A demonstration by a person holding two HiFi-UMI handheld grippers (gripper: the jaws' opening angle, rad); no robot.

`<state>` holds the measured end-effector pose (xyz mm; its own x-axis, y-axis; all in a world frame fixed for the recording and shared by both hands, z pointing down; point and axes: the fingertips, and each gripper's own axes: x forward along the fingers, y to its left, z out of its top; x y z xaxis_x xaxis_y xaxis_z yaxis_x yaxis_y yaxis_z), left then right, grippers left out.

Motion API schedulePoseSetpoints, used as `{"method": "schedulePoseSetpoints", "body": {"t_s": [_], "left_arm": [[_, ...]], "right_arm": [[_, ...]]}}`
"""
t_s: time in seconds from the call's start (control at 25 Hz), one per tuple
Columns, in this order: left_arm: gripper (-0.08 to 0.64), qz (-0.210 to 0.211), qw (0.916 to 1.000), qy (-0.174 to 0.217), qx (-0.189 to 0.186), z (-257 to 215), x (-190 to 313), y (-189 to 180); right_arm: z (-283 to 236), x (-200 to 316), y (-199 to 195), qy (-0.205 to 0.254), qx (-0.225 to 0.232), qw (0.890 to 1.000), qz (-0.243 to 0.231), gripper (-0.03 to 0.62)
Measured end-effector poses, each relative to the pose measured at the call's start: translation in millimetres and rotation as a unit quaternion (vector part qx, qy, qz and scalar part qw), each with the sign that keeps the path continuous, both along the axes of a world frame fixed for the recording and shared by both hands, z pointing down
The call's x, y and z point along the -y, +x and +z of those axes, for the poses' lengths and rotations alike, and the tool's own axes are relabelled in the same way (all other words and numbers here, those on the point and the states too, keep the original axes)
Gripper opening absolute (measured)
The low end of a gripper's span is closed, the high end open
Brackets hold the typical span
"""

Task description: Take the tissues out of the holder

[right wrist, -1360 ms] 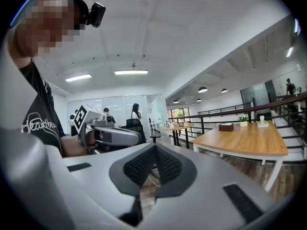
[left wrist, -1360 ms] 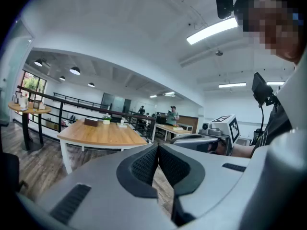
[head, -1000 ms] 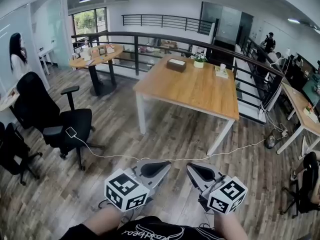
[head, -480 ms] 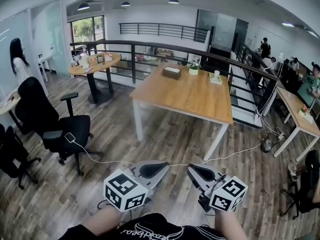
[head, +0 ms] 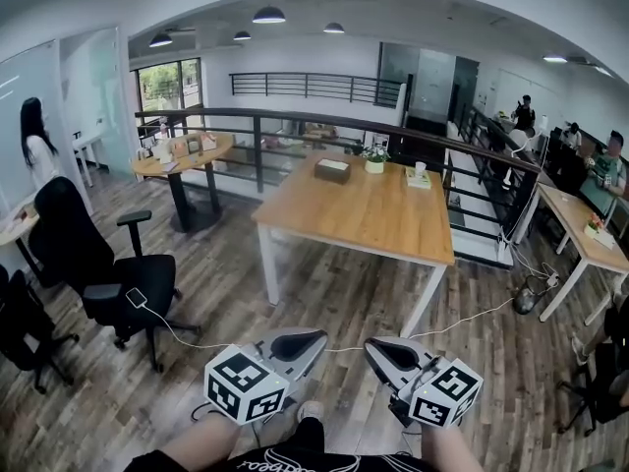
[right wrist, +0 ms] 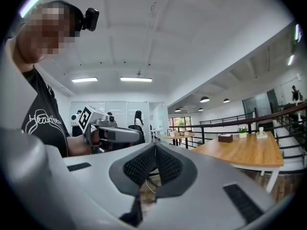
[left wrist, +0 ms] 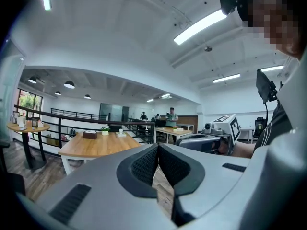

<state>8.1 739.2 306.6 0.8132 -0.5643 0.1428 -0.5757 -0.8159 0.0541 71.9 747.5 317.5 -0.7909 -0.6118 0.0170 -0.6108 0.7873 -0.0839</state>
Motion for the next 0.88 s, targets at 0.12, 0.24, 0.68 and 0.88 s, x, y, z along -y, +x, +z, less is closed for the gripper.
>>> {"method": "schedulePoseSetpoints", "body": {"t_s": [0.12, 0.24, 0.68, 0.88], "left_arm": [[0.014, 0.002, 0.9999, -0.005, -0.015, 0.4, 15.6, 2.7], [0.014, 0.0, 0.9998, -0.002, -0.018, 4.4, 41.7, 0.1], [0.014, 0.008, 0.9993, -0.035, -0.006, 55.6, 214.9, -29.7], [0.014, 0.007, 0.9992, -0.039, -0.01, 61.9, 341.1, -56.1]], "right_arm": [[4.2, 16.0, 5.8, -0.005, -0.004, 1.0, 0.005, 0.017], [11.8, 43.7, 6.6, -0.011, -0.002, 1.0, 0.012, 0.017], [59.0, 225.1, -36.1, -0.051, -0.01, 0.999, -0.002, 0.017], [73.5, 349.5, -60.9, -0.084, -0.01, 0.996, -0.002, 0.017]]}}
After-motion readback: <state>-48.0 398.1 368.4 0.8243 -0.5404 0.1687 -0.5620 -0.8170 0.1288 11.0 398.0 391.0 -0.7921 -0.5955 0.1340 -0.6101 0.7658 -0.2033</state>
